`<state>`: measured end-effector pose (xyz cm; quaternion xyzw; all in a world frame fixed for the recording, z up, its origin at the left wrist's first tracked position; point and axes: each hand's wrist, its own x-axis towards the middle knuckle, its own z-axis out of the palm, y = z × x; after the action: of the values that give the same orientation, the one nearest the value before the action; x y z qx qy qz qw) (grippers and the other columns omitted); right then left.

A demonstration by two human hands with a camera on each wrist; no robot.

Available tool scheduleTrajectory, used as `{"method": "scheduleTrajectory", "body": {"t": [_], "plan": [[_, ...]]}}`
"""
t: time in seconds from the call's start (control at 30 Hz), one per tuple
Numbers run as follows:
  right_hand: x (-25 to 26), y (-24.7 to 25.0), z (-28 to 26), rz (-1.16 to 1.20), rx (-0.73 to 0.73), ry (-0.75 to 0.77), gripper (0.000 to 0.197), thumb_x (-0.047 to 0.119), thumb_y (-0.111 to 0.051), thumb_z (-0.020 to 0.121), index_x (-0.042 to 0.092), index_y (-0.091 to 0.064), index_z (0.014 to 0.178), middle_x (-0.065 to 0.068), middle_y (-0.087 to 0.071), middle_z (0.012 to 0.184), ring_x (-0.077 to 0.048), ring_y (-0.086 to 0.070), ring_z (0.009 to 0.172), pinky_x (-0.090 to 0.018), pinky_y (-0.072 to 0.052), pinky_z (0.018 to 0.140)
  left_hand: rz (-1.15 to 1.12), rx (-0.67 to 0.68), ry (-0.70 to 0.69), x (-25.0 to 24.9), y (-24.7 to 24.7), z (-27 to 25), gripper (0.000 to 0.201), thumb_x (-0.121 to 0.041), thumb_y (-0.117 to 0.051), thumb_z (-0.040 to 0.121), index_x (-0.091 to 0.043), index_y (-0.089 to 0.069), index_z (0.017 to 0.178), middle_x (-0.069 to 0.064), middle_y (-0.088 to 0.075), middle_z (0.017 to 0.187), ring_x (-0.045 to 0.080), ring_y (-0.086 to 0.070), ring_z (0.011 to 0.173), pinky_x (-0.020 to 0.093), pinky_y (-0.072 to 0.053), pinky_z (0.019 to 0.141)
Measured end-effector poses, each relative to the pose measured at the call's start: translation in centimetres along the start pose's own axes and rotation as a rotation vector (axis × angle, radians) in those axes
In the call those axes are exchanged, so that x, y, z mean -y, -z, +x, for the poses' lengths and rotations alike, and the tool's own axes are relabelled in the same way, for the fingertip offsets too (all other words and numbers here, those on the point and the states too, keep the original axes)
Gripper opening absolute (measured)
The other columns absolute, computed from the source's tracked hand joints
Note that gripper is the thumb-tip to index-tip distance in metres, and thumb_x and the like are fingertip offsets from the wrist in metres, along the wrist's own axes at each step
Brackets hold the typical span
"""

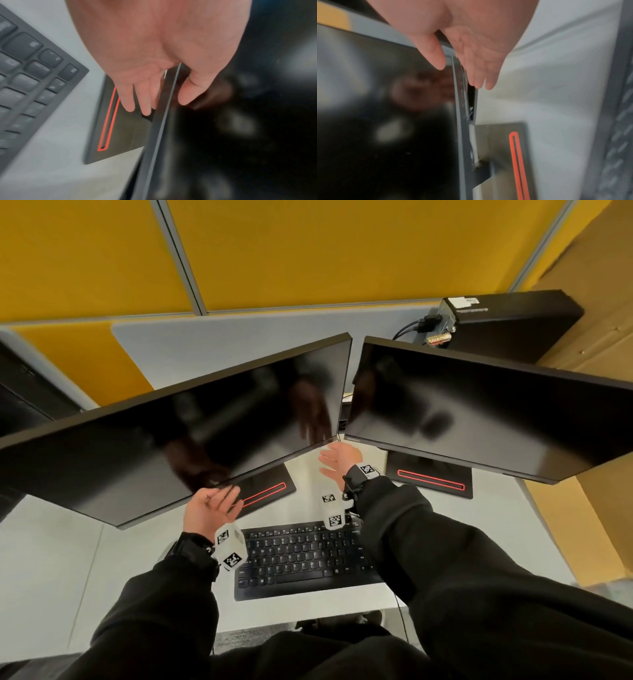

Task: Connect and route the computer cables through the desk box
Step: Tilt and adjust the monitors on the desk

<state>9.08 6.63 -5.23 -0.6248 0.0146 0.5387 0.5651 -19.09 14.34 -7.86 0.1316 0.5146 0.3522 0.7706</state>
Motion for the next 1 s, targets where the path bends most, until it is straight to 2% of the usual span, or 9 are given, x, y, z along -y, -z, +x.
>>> {"method": "scheduleTrajectory", "body": {"t": [0.07,0.17,0.23,0.33,0.57,0.77,0.83,0.93,1.0], "plan": [[-0.7,3.2,-0.6,-0.255,-0.1,0.015,0.041,0.014,-0.05,0.101,0.004,-0.052,0.141,-0.019,-0.052,0.147,-0.034,-0.052,0.133,-0.043,-0.046,0.106,0.241,-0.095,0.034,1.9,0.6,0.5,0.013,-0.01,-0.051,0.1,-0.005,-0.057,0.111,0.015,-0.068,0.117,0.032,-0.066,0.11,0.048,-0.052,0.098],[-3.8,10.6,-1.6,-0.624,-0.42,0.092,0.036,0.016,-0.049,0.1,0.011,-0.063,0.133,-0.017,-0.059,0.141,-0.033,-0.054,0.129,-0.033,-0.041,0.104,0.654,-0.305,0.032,4.3,2.3,0.5,0.011,-0.016,-0.057,0.096,-0.009,-0.065,0.099,0.017,-0.068,0.108,0.035,-0.065,0.105,0.033,-0.049,0.076],[-6.1,14.5,-3.1,-0.763,-0.605,0.064,0.036,0.022,-0.051,0.096,0.019,-0.066,0.128,-0.016,-0.06,0.137,-0.037,-0.055,0.126,-0.035,-0.04,0.106,0.958,-0.37,-0.011,5.4,3.6,0.5,0.026,-0.024,-0.059,0.096,-0.005,-0.07,0.111,0.023,-0.067,0.123,0.041,-0.062,0.12,0.036,-0.048,0.085],[-8.4,17.4,-4.0,-0.835,-0.639,-0.031,0.041,0.026,-0.05,0.098,0.015,-0.057,0.137,-0.019,-0.054,0.141,-0.039,-0.05,0.131,-0.041,-0.038,0.111,1.262,-0.316,-0.058,6.6,3.5,-0.3,0.033,-0.029,-0.056,0.099,-0.001,-0.073,0.103,0.024,-0.069,0.122,0.04,-0.063,0.117,0.04,-0.048,0.101],[-9.6,16.0,-3.5,-1.027,-0.51,-0.06,0.046,0.032,-0.048,0.095,0.01,-0.057,0.135,-0.017,-0.055,0.14,-0.038,-0.049,0.129,-0.042,-0.037,0.107,1.305,-0.373,-0.035,7.2,2.2,-1.5,0.041,-0.035,-0.056,0.1,0.001,-0.07,0.114,0.023,-0.067,0.125,0.039,-0.062,0.116,0.034,-0.042,0.088],[-8.8,15.3,-2.8,-1.53,-0.288,-0.055,0.04,0.025,-0.051,0.1,0.024,-0.05,0.14,-0.014,-0.045,0.14,-0.043,-0.043,0.132,-0.056,-0.037,0.109,1.16,-0.403,-0.023,6.7,2.9,-0.7,0.028,-0.033,-0.065,0.092,-0.007,-0.069,0.084,0.02,-0.073,0.111,0.038,-0.068,0.099,0.041,-0.054,0.097],[-9.1,15.6,-2.2,-1.472,-0.276,-0.022,0.041,0.023,-0.047,0.101,0.02,-0.051,0.141,-0.015,-0.046,0.14,-0.043,-0.044,0.132,-0.054,-0.038,0.111,1.14,-0.4,-0.01,6.4,3.2,-0.5,0.031,-0.031,-0.064,0.095,-0.002,-0.072,0.1,0.022,-0.07,0.12,0.041,-0.066,0.11,0.035,-0.051,0.094],[-9.1,15.2,-1.9,-1.133,-0.302,-0.015,0.04,0.024,-0.045,0.101,0.008,-0.058,0.135,-0.016,-0.057,0.137,-0.035,-0.054,0.126,-0.041,-0.045,0.107,1.132,-0.445,-0.009,5.3,4.1,-0.3,0.033,-0.034,-0.063,0.092,-0.003,-0.072,0.098,0.021,-0.071,0.117,0.04,-0.067,0.106,0.039,-0.052,0.095],[-9.2,14.0,-1.8,-1.013,-0.3,-0.01,0.042,0.028,-0.046,0.1,0.007,-0.061,0.132,-0.015,-0.062,0.133,-0.032,-0.057,0.123,-0.039,-0.045,0.102,1.114,-0.457,-0.005,4.6,4.8,-0.1,0.042,-0.035,-0.062,0.095,-0.002,-0.07,0.119,0.022,-0.067,0.129,0.039,-0.063,0.119,0.042,-0.051,0.097]]}}
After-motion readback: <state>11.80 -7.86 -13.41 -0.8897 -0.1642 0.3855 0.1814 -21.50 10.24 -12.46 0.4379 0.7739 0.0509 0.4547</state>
